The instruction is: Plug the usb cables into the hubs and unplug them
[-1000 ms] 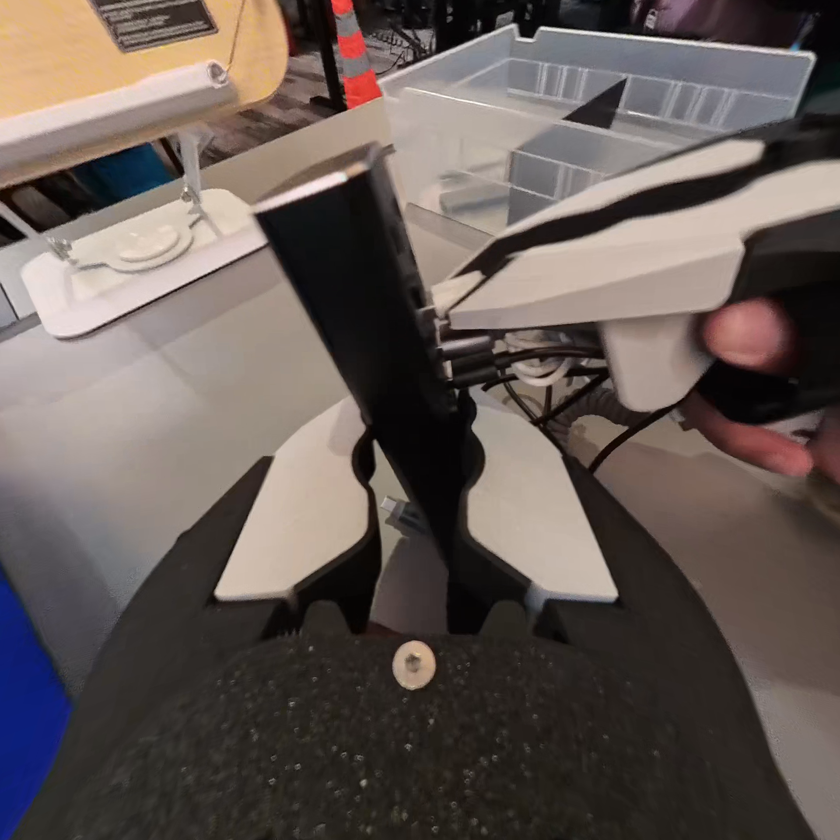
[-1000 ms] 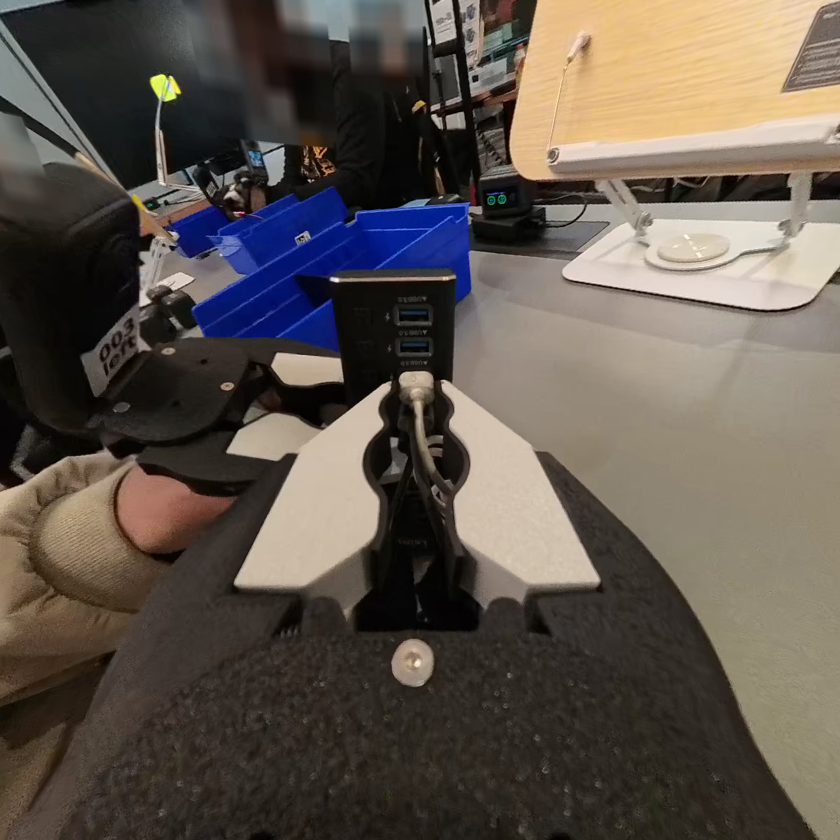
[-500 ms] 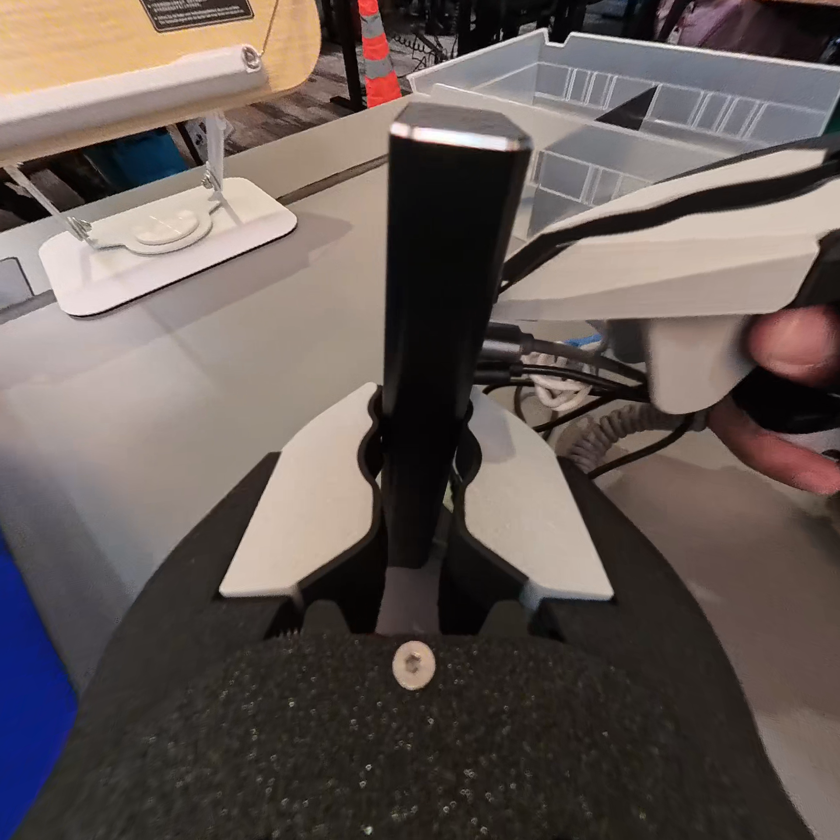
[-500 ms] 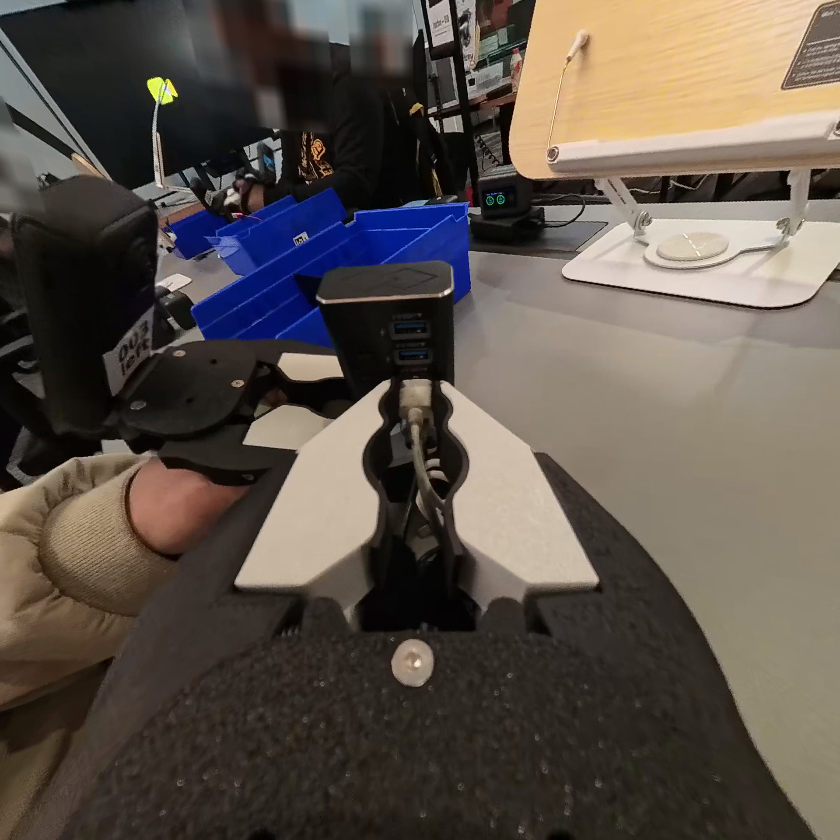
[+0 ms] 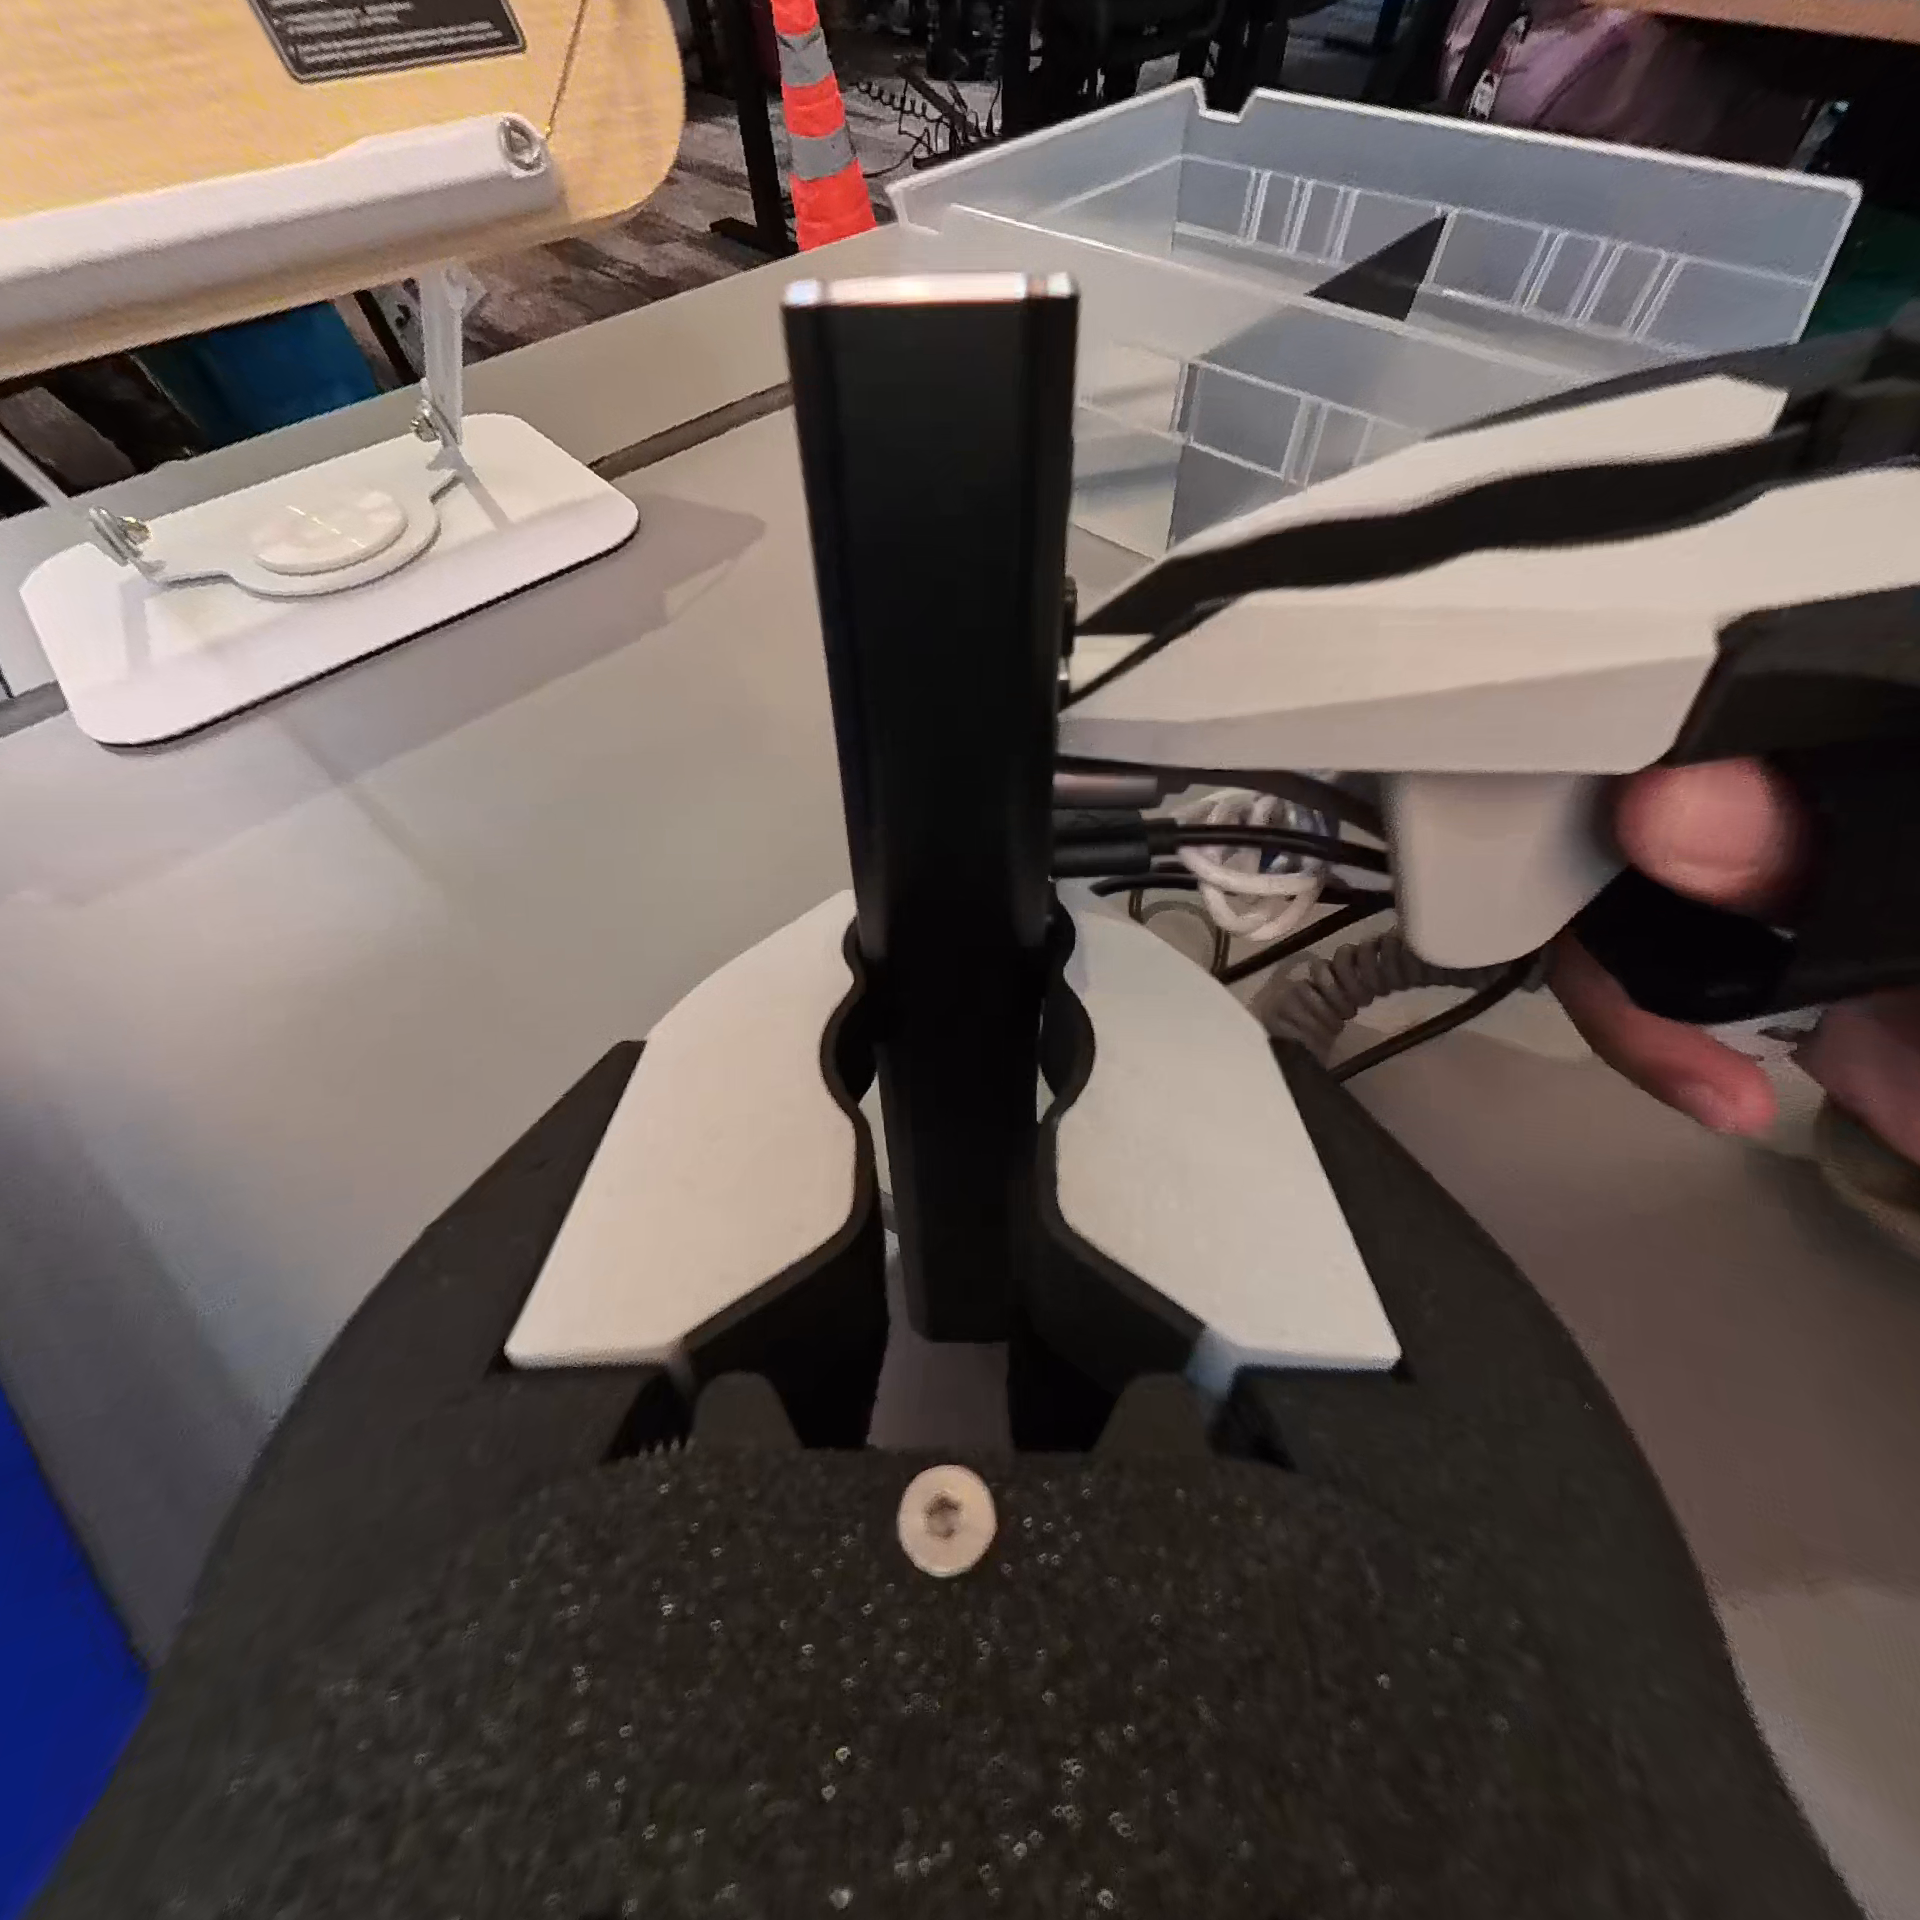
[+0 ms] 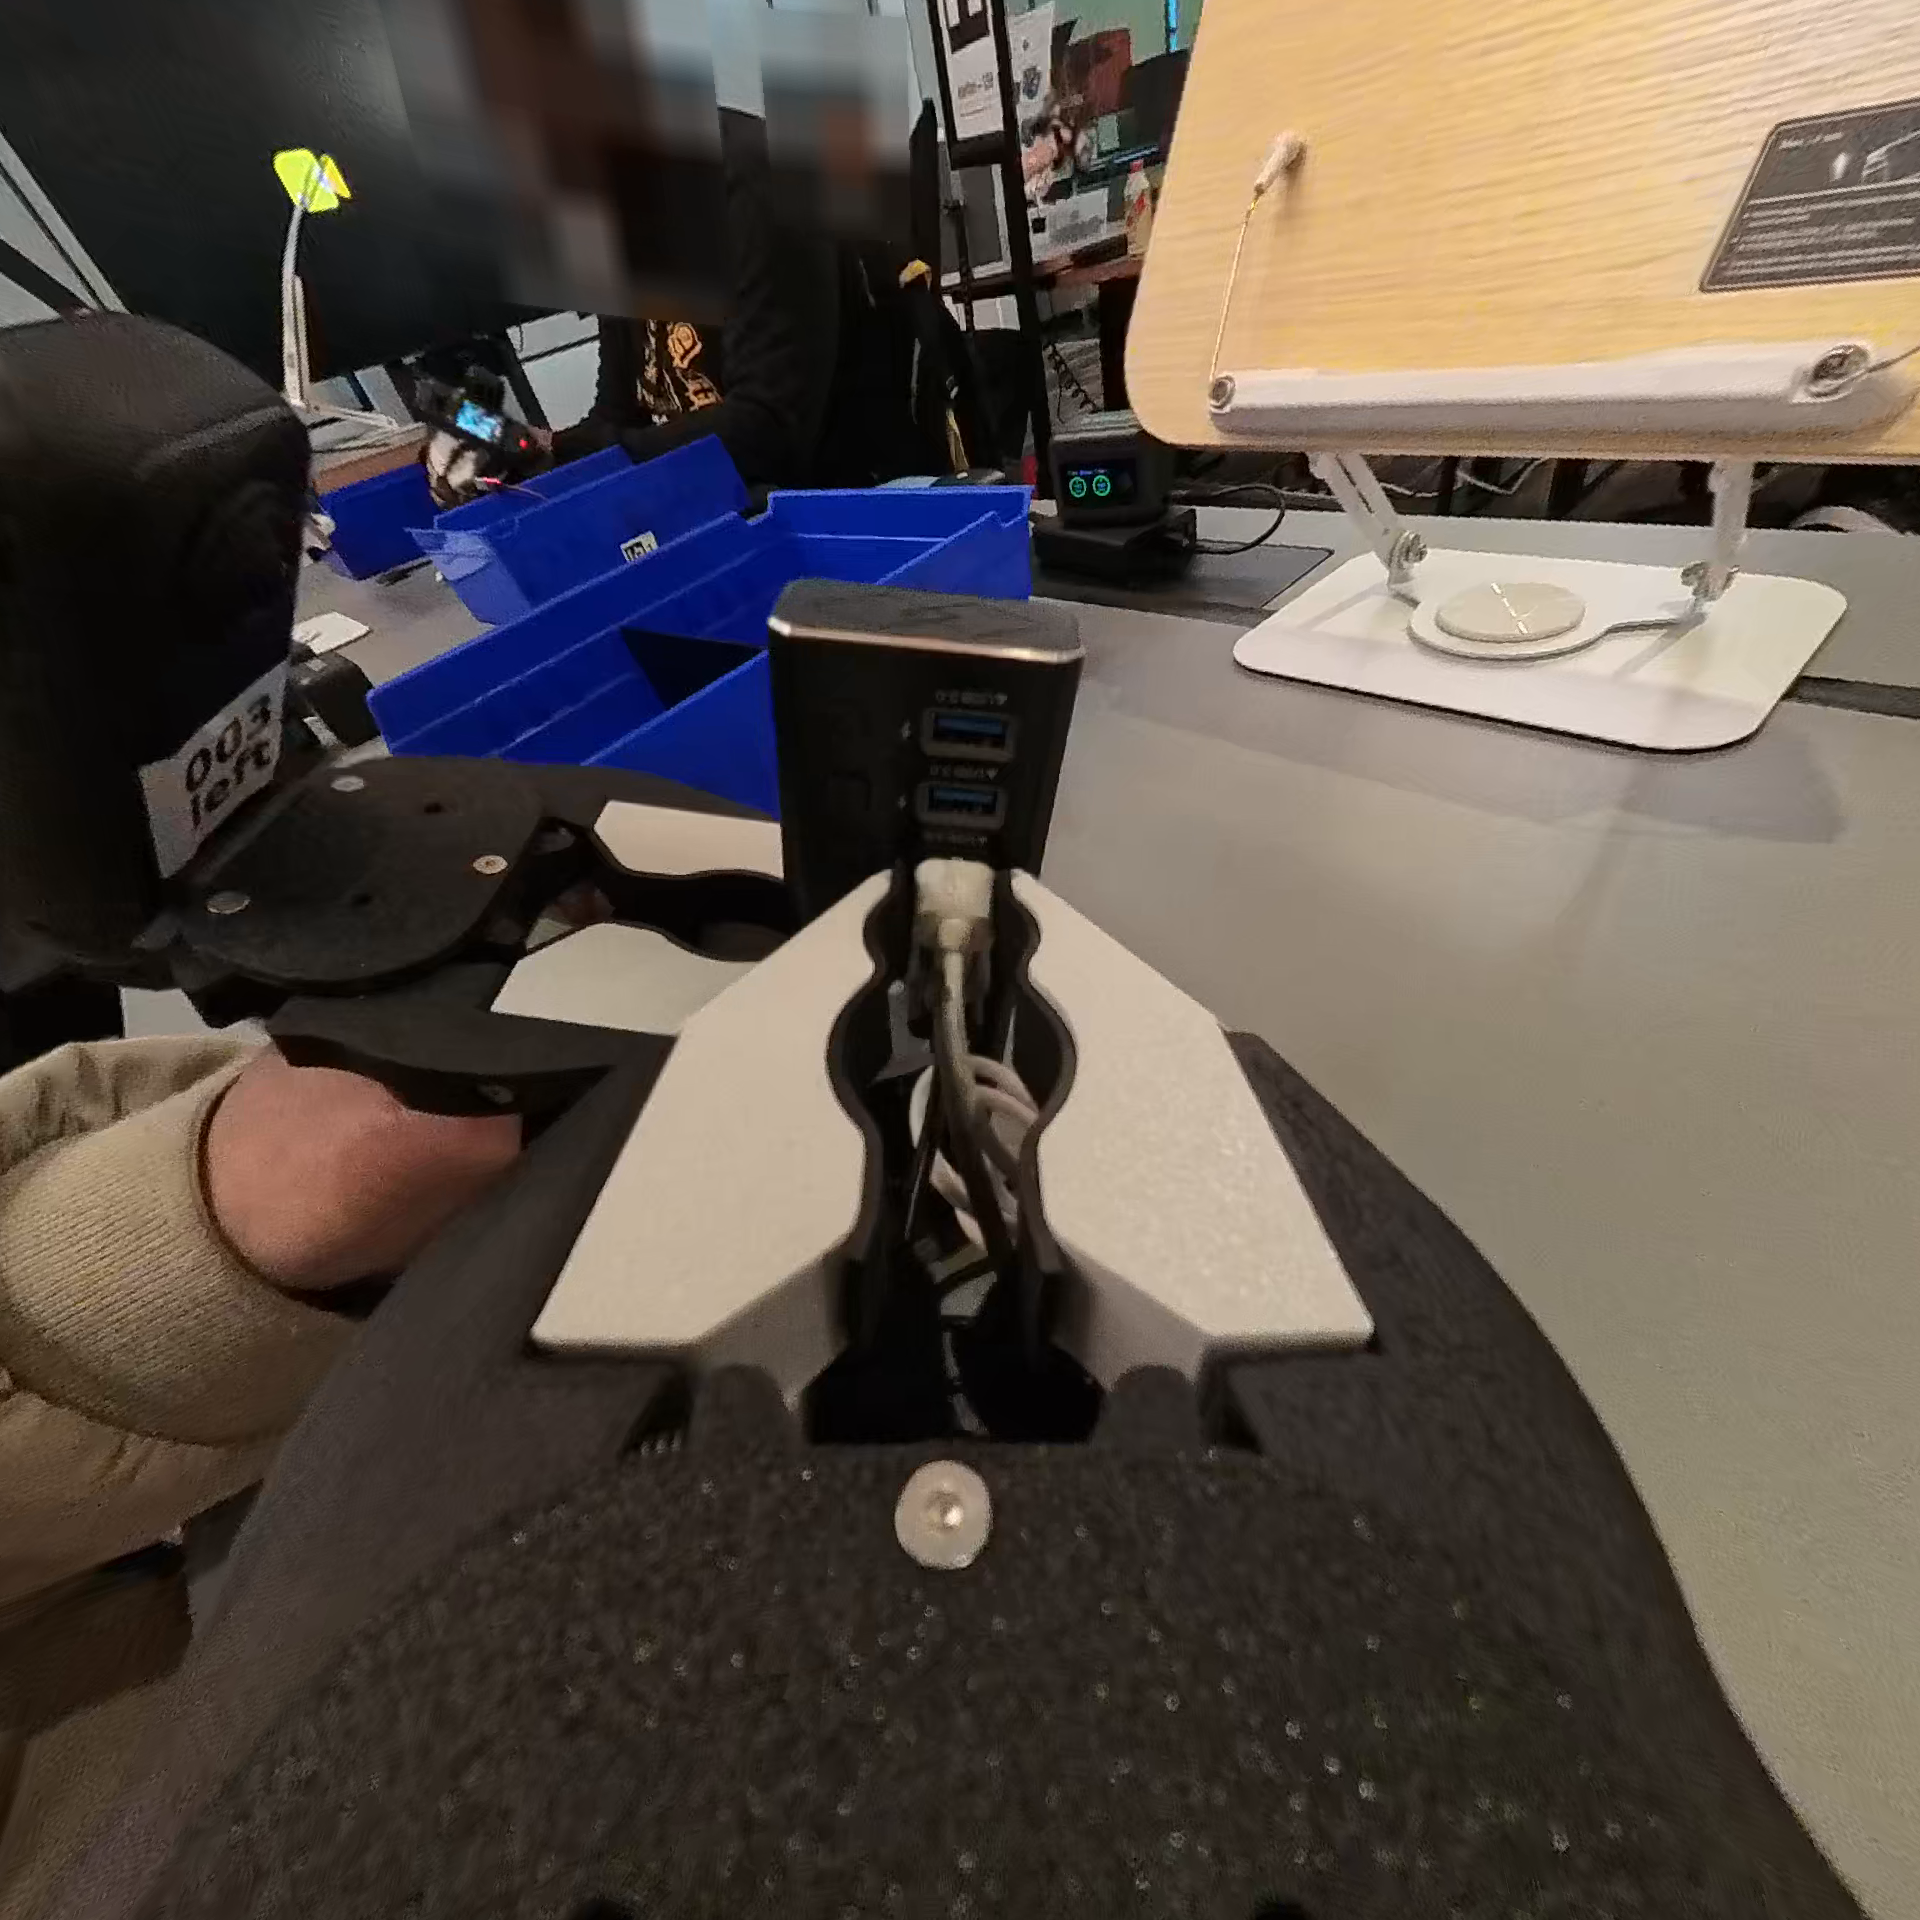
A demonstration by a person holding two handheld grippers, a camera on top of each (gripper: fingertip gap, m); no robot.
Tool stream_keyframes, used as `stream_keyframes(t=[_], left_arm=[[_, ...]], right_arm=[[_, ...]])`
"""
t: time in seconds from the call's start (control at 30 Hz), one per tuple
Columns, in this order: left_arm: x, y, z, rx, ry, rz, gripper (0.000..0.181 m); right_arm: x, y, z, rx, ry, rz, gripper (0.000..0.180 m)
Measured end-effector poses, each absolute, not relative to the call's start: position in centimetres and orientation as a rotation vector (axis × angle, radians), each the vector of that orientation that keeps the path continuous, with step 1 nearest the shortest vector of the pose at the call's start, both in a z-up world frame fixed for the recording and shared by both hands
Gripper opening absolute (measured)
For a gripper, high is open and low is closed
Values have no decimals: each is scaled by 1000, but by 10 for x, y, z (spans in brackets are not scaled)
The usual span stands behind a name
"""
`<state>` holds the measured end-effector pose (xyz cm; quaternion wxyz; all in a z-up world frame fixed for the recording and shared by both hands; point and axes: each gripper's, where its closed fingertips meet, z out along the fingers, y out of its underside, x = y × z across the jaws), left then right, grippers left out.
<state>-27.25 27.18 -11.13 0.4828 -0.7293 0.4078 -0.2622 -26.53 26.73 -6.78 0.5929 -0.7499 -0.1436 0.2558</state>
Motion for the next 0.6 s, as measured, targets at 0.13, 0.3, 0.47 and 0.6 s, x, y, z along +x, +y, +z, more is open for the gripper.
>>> stream_keyframes(t=[0.13,0.3,0.47,0.6], left_arm=[[-273,272,-112,-1788,972,-653,28],[-276,278,-111,-1756,948,-623,30],[-270,272,-105,-1718,978,-628,31],[-268,269,-111,-1753,1029,-764,29]], right_arm=[[-265,269,-68,-1742,-296,619,15],[-266,265,-70,-1784,-293,635,15],[-261,256,-64,-1777,-295,655,15],[-263,260,-67,-1790,-328,692,16]])
